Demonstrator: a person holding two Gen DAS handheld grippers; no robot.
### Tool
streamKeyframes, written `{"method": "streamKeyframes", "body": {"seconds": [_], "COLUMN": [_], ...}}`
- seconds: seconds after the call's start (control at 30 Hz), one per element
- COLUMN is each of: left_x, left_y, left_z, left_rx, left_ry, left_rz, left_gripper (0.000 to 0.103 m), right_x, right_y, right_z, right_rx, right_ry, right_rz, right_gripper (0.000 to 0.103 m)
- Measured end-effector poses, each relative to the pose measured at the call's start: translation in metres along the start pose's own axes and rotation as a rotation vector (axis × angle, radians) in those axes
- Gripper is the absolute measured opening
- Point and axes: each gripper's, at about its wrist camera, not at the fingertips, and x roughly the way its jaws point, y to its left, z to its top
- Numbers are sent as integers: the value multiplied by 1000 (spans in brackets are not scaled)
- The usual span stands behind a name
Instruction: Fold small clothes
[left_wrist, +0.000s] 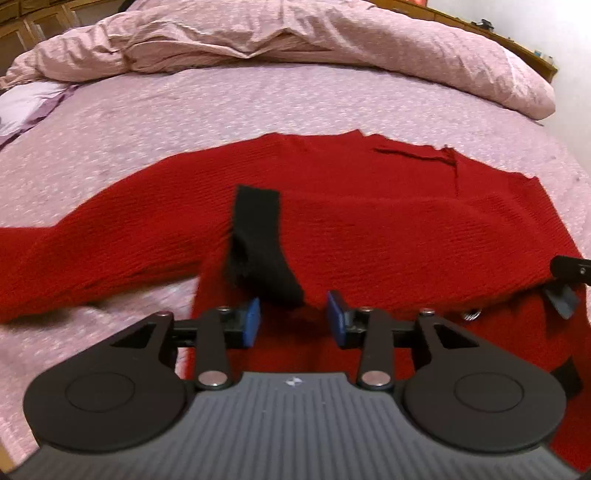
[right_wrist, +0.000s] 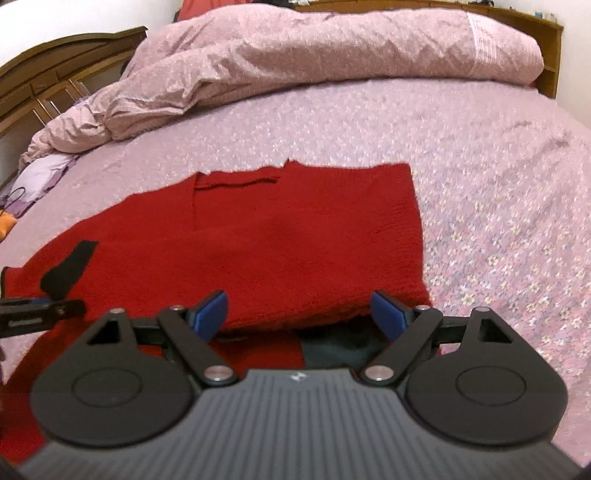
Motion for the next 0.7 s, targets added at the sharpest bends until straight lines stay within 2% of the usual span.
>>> {"method": "streamKeyframes", "body": {"seconds": [0.27,0.5,0.7], "left_x": [-10,3,31], "left_y": [18,23,27], "left_z": [11,36,55], "left_rx": [22,1,9], "left_ry": [-48,-80,-66], "left_rz": [74,40,48], "left_gripper": [52,53,53], "right_x": [29,24,9], "right_y": [-6,-9,-14], "right_z": [-14,-11,15], "right_rx": [49,35,13], "right_ry": [89,108,91], "right_rz": [5,31,74], "right_gripper": [86,86,86]}}
